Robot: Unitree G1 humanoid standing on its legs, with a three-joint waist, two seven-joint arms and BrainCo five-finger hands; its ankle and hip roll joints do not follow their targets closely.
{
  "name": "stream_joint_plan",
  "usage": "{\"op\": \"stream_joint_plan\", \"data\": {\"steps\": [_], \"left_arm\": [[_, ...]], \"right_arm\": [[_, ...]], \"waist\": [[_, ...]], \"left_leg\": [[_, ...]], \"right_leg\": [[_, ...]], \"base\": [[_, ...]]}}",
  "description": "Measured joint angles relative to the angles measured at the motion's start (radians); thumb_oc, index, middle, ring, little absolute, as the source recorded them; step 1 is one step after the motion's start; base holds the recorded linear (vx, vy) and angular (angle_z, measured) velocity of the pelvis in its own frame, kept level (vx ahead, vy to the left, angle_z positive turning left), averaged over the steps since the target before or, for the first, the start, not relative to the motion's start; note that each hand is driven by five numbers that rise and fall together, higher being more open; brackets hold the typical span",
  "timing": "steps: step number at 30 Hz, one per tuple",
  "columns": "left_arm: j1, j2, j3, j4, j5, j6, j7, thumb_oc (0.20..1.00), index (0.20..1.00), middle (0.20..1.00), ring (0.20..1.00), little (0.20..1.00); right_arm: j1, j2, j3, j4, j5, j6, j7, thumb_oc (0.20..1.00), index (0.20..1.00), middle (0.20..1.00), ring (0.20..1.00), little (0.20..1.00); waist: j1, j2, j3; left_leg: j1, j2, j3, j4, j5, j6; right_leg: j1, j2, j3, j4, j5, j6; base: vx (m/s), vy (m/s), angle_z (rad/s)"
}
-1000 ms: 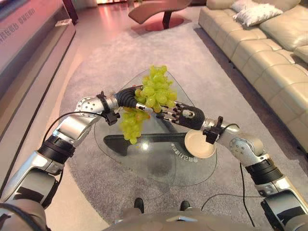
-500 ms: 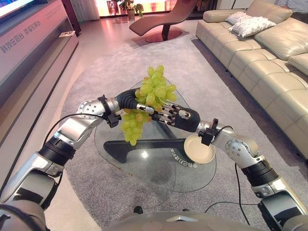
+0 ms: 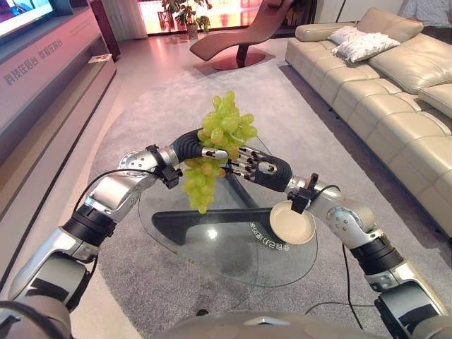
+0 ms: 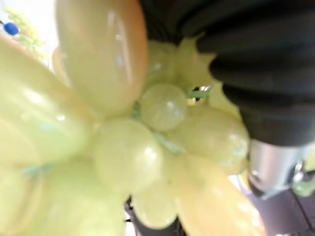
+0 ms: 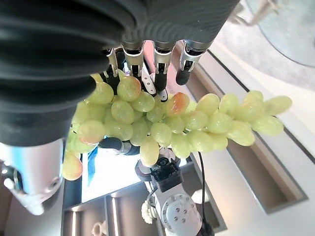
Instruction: Pick up fruits into the plate
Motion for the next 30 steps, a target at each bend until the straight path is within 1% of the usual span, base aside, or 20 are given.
{"op": "stream_joint_plan", "data": {"steps": [7,10,16,19,25,30], "left_arm": [[0.056,-0.032,0.009,0.0,-0.001,0.021,0.0,0.2,0.2,0.2,0.2,0.2],[0.073,-0.041,0.009,0.0,-0.001,0.036,0.0,0.2,0.2,0.2,0.2,0.2],[0.084,-0.043,0.007,0.0,-0.002,0.042,-0.001,0.2,0.2,0.2,0.2,0.2],[0.084,-0.043,0.006,0.0,-0.002,0.043,-0.002,0.2,0.2,0.2,0.2,0.2],[0.085,-0.044,-0.004,0.0,-0.009,0.081,-0.003,0.2,0.2,0.2,0.2,0.2],[0.089,-0.046,-0.005,0.0,-0.01,0.081,-0.014,0.2,0.2,0.2,0.2,0.2]], "right_arm": [[0.035,0.004,0.016,0.002,-0.085,-0.033,0.002,1.0,1.0,1.0,1.0,1.0],[0.048,0.015,0.019,0.026,-0.089,-0.038,0.008,1.0,1.0,1.0,1.0,1.0],[0.059,0.046,0.017,0.085,-0.096,-0.068,0.042,1.0,1.0,1.0,1.0,1.0],[0.059,0.05,0.015,0.097,-0.096,-0.071,0.058,1.0,1.0,1.0,1.0,1.0],[0.059,0.082,0.01,0.163,-0.094,-0.077,0.074,1.0,1.0,1.0,1.0,1.0],[0.075,0.081,0.004,0.167,-0.082,-0.082,0.087,1.0,1.0,1.0,1.0,1.0]], "waist": [[-0.001,0.005,-0.021],[-0.002,0.005,-0.021],[-0.002,0.005,-0.021],[-0.002,0.005,-0.021],[-0.003,0.005,-0.021],[-0.004,0.005,-0.021]], "left_leg": [[0.0,0.001,0.004,0.0,-0.001,0.002],[0.0,0.001,0.003,0.0,-0.001,0.002],[-0.001,0.001,0.003,0.0,-0.002,0.002],[0.0,0.001,0.002,0.0,-0.002,0.002],[0.002,0.001,0.0,0.0,-0.002,0.002],[0.001,0.001,-0.003,0.0,-0.002,0.002]], "right_leg": [[-0.002,-0.002,0.005,0.0,0.0,0.0],[-0.002,-0.002,0.006,0.0,0.0,0.0],[-0.002,-0.003,0.005,0.0,0.0,0.0],[-0.002,-0.005,0.004,0.0,0.0,0.0],[0.003,-0.005,0.001,0.0,0.0,0.0],[0.003,-0.006,-0.001,0.0,0.0,0.0]], "base": [[0.0,0.003,-0.01],[0.0,0.0,0.0],[0.0,0.0,0.0],[0.0,0.0,0.0],[0.01,-0.001,0.0],[0.0,0.0,0.0]]}}
